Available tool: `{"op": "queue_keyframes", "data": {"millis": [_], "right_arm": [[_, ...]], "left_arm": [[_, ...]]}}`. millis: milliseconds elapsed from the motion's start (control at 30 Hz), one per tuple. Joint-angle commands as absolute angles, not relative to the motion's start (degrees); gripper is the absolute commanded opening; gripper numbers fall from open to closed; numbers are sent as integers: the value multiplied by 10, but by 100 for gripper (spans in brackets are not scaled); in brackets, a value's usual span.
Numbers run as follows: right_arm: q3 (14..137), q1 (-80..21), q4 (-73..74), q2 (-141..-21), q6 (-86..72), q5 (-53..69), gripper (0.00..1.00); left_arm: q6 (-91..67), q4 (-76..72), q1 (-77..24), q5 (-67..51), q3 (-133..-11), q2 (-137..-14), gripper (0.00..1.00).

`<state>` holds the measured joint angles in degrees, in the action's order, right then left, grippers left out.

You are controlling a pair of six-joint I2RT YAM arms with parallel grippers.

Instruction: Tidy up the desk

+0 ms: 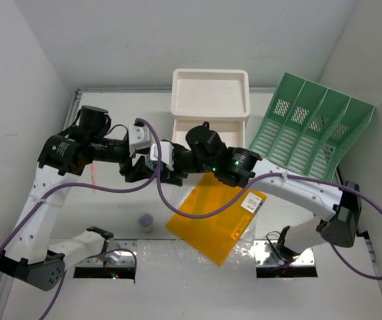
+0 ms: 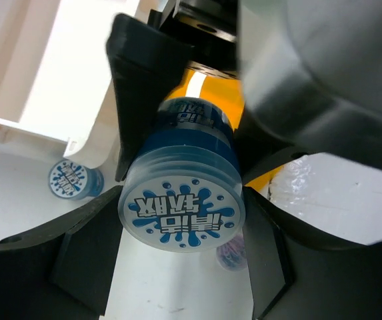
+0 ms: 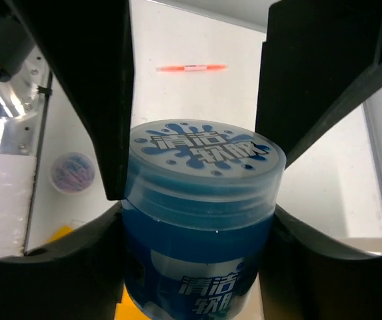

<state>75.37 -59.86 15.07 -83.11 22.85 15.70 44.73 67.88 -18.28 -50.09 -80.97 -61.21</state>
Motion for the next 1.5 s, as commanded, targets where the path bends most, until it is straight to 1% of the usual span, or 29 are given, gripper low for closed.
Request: {"op": "queue_keyframes", "data": {"millis": [0, 67, 100, 133, 167, 200, 233, 300, 333, 367, 433, 567, 633, 733, 800, 833, 867, 933, 967, 1000, 1067, 1100, 1167, 1300, 1367, 1467], "right_arm": [[773, -601, 114, -825, 222, 142, 39], [774, -601, 118, -824, 220, 128, 19], [775, -601, 122, -823, 217, 107, 2], [778, -601, 127, -823, 215, 93, 0], [780, -601, 144, -820, 214, 79, 0], [787, -601, 155, -819, 214, 41, 0], [793, -601, 169, -817, 217, 16, 0], [811, -599, 224, -815, 228, -40, 0], [817, -598, 242, -813, 231, -98, 0], [831, -588, 286, -812, 234, -117, 0], [844, -569, 324, -805, 229, -154, 0], [866, -509, 387, -803, 246, -212, 0], [872, -481, 397, -813, 268, -218, 0], [877, -462, 403, -839, 294, -242, 0], [888, -455, 415, -854, 311, -267, 3], [897, -448, 426, -866, 315, -267, 7], [902, -446, 431, -872, 318, -268, 19], [909, -445, 441, -881, 324, -267, 36], [910, -444, 442, -882, 325, -266, 51], [910, -445, 442, -882, 326, -267, 57], [911, -444, 440, -882, 324, -270, 67], [914, -443, 440, -882, 323, -273, 75], [916, -443, 440, -879, 323, -276, 79], [913, -442, 432, -868, 321, -277, 94], [914, -441, 430, -863, 321, -275, 96], [915, -441, 426, -856, 316, -273, 96]], "left_arm": [[446, 632, -182, -536, -815, -603, 0], [446, 625, -182, -531, -810, -601, 0], [435, 618, -182, -522, -807, -601, 1], [430, 613, -182, -517, -804, -600, 29], [425, 609, -182, -511, -801, -601, 55], [413, 599, -183, -498, -800, -601, 85], [407, 595, -182, -491, -799, -601, 99], [392, 588, -182, -469, -807, -603, 100], [385, 585, -182, -461, -812, -603, 100], [374, 572, -181, -450, -816, -602, 100], [331, 555, -181, -413, -824, -600, 100], [281, 510, -180, -349, -826, -609, 99], [264, 492, -181, -330, -817, -615, 100], [259, 482, -181, -317, -800, -620, 100], [259, 477, -181, -309, -791, -621, 100], [259, 477, -181, -307, -783, -620, 100], [263, 477, -181, -301, -780, -619, 100], [266, 480, -181, -297, -770, -616, 100], [271, 481, -181, -294, -767, -615, 99], [272, 482, -181, -292, -764, -615, 100], [277, 482, -181, -283, -756, -616, 100], [278, 481, -181, -280, -754, -617, 100], [279, 481, -181, -273, -747, -619, 100], [297, 495, -181, -276, -738, -628, 100], [308, 505, -180, -271, -732, -635, 100], [309, 503, -178, -256, -721, -653, 100]]}}
